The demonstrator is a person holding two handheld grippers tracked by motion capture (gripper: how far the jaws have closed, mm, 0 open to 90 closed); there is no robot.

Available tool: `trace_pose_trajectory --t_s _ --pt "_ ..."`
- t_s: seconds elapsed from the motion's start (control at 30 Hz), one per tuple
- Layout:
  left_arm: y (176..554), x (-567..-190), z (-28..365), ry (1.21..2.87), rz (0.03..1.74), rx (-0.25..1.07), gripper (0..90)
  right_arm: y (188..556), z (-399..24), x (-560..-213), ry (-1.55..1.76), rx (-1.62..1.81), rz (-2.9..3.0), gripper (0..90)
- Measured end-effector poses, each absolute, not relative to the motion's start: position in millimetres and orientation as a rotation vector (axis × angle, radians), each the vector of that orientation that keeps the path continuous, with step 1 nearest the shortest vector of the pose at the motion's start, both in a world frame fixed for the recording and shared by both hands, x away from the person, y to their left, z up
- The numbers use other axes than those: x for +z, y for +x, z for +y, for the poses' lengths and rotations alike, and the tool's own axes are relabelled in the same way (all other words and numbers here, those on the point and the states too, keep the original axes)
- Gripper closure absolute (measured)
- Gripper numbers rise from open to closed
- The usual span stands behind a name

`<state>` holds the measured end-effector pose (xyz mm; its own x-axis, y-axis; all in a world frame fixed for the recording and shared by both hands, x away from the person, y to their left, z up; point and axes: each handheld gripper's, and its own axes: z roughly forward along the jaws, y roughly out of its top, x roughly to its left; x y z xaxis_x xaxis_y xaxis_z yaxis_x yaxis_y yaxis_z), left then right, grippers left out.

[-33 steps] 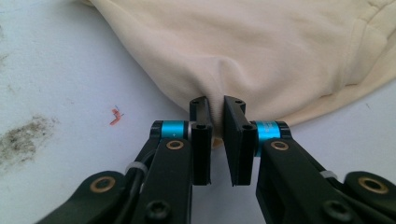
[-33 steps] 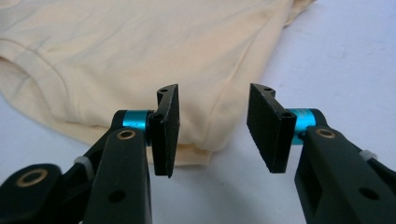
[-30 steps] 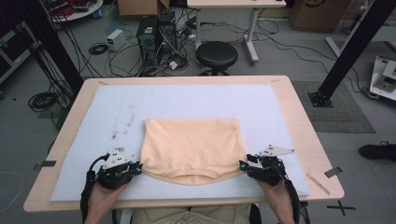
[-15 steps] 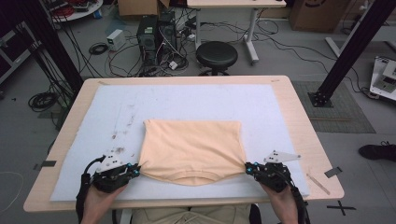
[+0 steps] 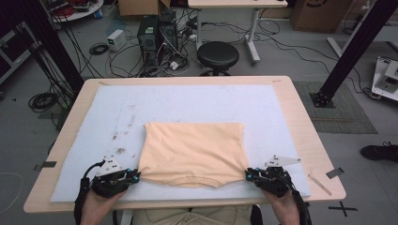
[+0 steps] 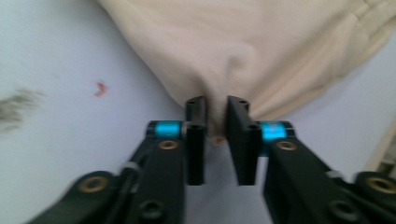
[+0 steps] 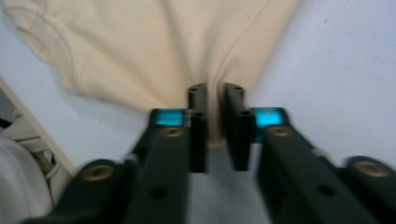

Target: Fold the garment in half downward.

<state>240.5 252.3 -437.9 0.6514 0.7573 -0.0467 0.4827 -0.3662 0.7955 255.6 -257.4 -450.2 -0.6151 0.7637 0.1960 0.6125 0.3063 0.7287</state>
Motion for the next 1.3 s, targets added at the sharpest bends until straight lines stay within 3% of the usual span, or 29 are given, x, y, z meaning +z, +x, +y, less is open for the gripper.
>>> trace_pose_trajectory --t_s 0.1,0.3,0.47,0.57,0.63,0.77,1.03,1.13,1.2,1.3 --pt "234.8 -424.9 240.4 1.991 0.889 0.463 69.2 250.9 -251.7 -440.9 1.224 1.215 2.331 59.4" --pt "234.7 -426.0 190.2 2.103 0.68 0.388 66.6 239.1 -209.4 -429.3 0.958 1.268 2.435 60.7" --pt "241.4 -443.4 168.4 2.157 0.67 0.33 64.8 240.9 -186.3 -441.2 0.873 1.24 2.541 60.7" --pt "242.9 -447.2 167.8 2.148 0.675 0.313 76.7 241.1 -182.9 -445.2 0.851 1.241 2.564 68.0" --pt "242.0 -444.9 169.0 2.146 0.667 0.309 84.2 241.8 -182.4 -447.5 0.842 1.232 2.579 77.5" --pt "236.4 -438.4 174.0 2.122 0.643 0.268 85.7 244.6 -186.0 -446.8 0.861 1.289 2.59 86.2" --pt "226.9 -445.2 176.0 2.165 0.624 0.193 85.7 237.9 -194.0 -445.0 0.862 1.34 2.612 87.5" --pt "229.4 -445.9 175.9 2.164 0.618 0.192 79.3 238.5 -194.0 -449.0 0.876 1.309 2.633 82.3" --pt "233.9 -438.2 182.4 2.121 0.628 0.187 69.9 242.2 -194.6 -448.3 0.891 1.333 2.628 66.7" --pt "245.2 -420.9 199.8 2.026 0.683 0.245 63.3 249.9 -201.2 -439.6 0.921 1.412 2.56 56.7"
